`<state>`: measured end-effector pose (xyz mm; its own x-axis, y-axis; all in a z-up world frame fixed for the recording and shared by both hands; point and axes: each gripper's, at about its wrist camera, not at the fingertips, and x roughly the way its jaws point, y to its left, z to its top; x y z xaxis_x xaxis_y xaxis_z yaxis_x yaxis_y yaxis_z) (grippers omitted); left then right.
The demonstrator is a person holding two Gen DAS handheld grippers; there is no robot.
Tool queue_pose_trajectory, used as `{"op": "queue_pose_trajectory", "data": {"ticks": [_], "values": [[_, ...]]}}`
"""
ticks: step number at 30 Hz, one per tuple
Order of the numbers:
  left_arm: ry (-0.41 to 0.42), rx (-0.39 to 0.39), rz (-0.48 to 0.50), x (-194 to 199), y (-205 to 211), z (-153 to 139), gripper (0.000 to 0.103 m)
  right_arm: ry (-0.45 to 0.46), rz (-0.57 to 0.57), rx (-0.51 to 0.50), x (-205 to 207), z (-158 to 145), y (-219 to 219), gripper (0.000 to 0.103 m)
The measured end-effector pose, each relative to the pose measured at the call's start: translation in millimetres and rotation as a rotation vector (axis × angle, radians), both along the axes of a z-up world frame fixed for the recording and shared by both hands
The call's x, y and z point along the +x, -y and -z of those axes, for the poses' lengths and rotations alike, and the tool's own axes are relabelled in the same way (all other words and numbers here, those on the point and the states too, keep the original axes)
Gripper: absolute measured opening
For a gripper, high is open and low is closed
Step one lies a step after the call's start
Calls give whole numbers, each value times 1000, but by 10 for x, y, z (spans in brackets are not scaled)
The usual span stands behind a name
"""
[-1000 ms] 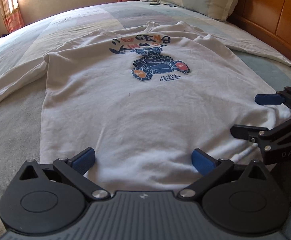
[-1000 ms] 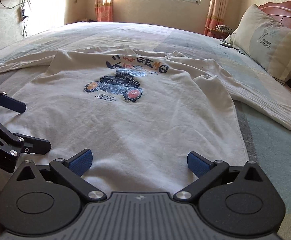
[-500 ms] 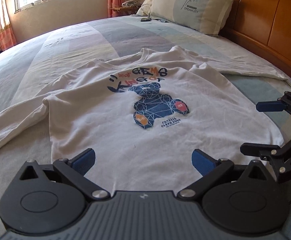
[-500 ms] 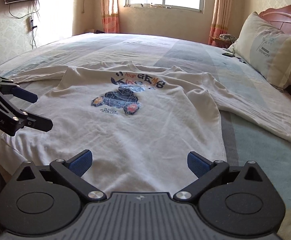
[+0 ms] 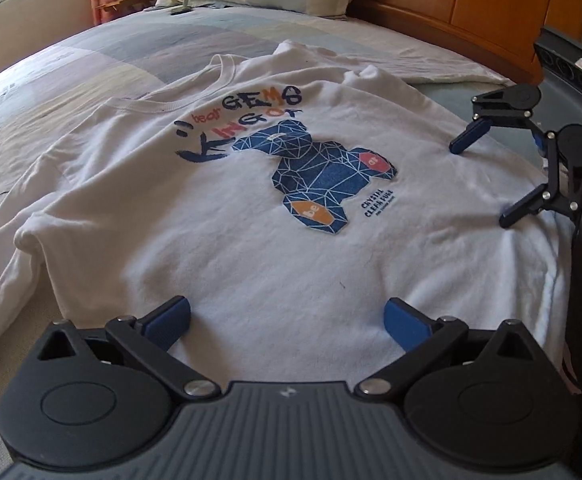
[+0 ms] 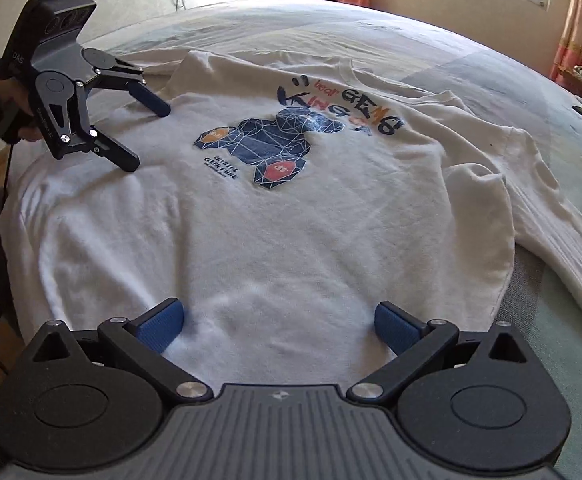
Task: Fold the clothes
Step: 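Move both open grippers over the bear print toward the collar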
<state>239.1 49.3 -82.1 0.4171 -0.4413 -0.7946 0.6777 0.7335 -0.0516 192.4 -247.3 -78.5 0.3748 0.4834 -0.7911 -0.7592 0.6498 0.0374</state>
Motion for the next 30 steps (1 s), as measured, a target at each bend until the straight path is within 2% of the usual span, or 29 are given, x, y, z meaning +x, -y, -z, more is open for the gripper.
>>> {"op": "queue_pose_trajectory", "data": {"ticks": [4,11,13,18,20,22,25,28,30], "values": [[-22,37,47,34,23,-10,102,-49,-42,-37,110,-7,-69,103],[-51,67,96,66,19,-17,102,10,-53,16,24,25,53,103],[-84,104,112,108,78,-39,102,13,-56,26,31,29,71,103],[-92,137,152,108,102,-28,102,-48,-62,-65,120,-30,-79,103],[-102,156,176,116,107,-37,102,-52,-81,-69,117,-34,-56,103],[-131,206,210,146,138,-55,102,-52,-107,-70,107,-39,-12,103],[-202,348,243,178,194,-71,102,-68,-158,-84,100,-64,104,103],[-269,469,162,226,239,-119,102,-121,-244,-145,117,-107,261,103],[-253,491,114,247,311,-236,101,-146,-317,-213,137,-159,379,103]]}}
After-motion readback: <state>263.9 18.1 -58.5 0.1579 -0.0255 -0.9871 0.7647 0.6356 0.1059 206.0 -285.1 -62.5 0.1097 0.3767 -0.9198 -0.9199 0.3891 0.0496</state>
